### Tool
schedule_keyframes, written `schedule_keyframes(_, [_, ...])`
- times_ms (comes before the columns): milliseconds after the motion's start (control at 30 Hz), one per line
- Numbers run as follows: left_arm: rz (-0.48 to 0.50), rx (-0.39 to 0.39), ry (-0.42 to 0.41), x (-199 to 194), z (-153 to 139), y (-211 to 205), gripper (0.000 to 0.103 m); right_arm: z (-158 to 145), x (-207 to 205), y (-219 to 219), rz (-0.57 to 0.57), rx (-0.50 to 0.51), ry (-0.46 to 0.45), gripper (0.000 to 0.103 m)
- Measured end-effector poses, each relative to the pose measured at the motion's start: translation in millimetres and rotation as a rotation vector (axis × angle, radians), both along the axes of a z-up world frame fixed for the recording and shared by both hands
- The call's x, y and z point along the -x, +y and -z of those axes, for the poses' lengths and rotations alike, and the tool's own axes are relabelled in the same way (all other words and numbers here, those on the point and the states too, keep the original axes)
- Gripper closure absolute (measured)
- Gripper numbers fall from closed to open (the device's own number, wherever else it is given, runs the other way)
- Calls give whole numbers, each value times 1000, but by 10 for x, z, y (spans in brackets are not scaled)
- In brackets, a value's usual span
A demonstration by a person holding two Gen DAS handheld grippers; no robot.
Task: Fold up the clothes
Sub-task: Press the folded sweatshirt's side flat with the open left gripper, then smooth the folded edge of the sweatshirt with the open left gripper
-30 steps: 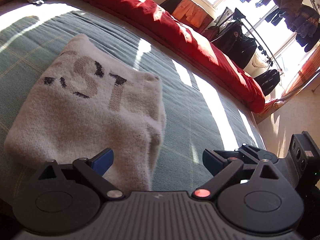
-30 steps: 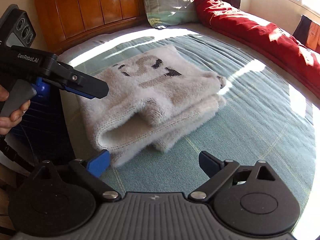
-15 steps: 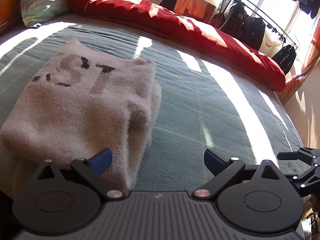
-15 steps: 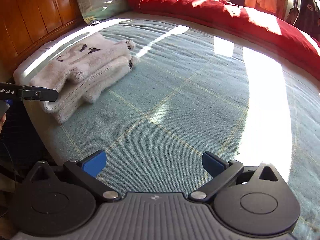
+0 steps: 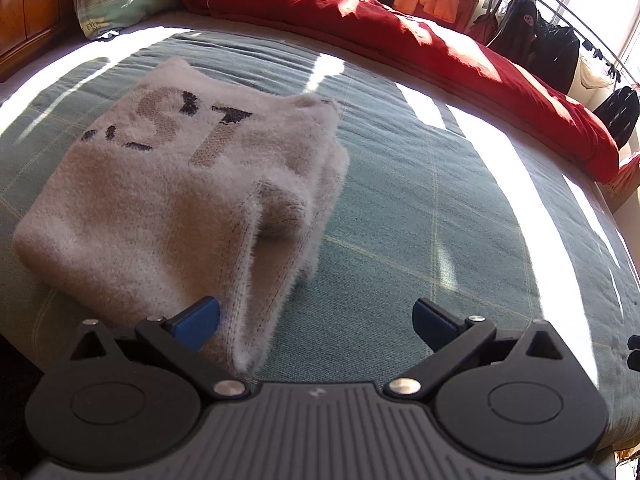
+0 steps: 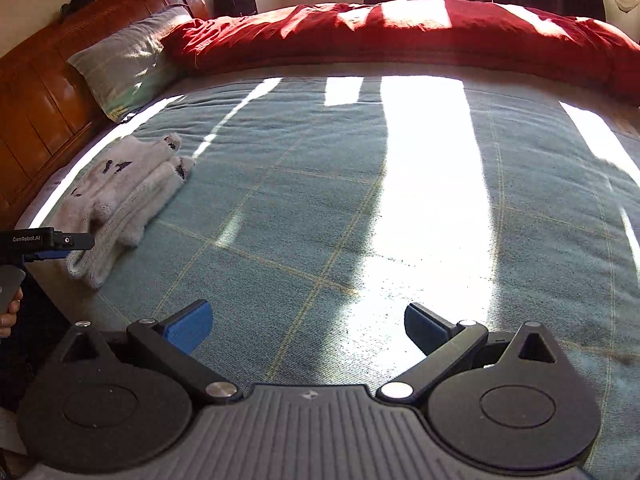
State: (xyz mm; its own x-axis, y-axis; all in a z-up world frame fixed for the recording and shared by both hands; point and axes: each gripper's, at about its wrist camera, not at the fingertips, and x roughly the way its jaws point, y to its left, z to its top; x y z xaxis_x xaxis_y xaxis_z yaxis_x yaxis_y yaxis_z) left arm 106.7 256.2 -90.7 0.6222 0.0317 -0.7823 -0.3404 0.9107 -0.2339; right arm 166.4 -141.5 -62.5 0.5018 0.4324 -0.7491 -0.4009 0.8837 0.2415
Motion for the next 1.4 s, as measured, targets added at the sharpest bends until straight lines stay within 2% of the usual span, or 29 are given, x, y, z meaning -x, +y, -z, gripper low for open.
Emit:
schedule_keyframes(167, [64,28,-3,-59,-102,-174,1,18,-53,-184,50,-48,16,0])
schedule_keyframes(433, [193,-47,-17,-286,-231,-626,1,48,-69,-334,80,-83,26,0])
schedule_keyframes(533, [203,-92,-33,-345,-277,-693,1,55,-73,-385,94,-91,28,0])
schedule_keyframes(600, [194,-117,-49,-371,-319,-671,1,60,-79,-418,106,-94,29,0])
schedule_keyframes(900, [7,-153,-76,-433,-377,-89,1,98,-131,-436,128,-94,46,0])
schedule_keyframes(967, [-42,-123,-63,-456,-309,58,1,100,-128,-410,123,-88,46,0])
schedule_keyframes(1067, [-90,-37,-33,-478,-130,227,1,108,-129,-395,120,-79,49,0])
schedule_keyframes(1200, [-104,18,-3,-417,106,220,1,121,-134,-378,117,-69,54,0])
schedule_keyframes(1300, [-106,14,-6,-347,177,175,1,147,-147,-365,121,-64,61,0])
schedule_keyframes(1400, [-99,-13,-16,-323,97,130,1,164,-159,-355,119,-59,66,0])
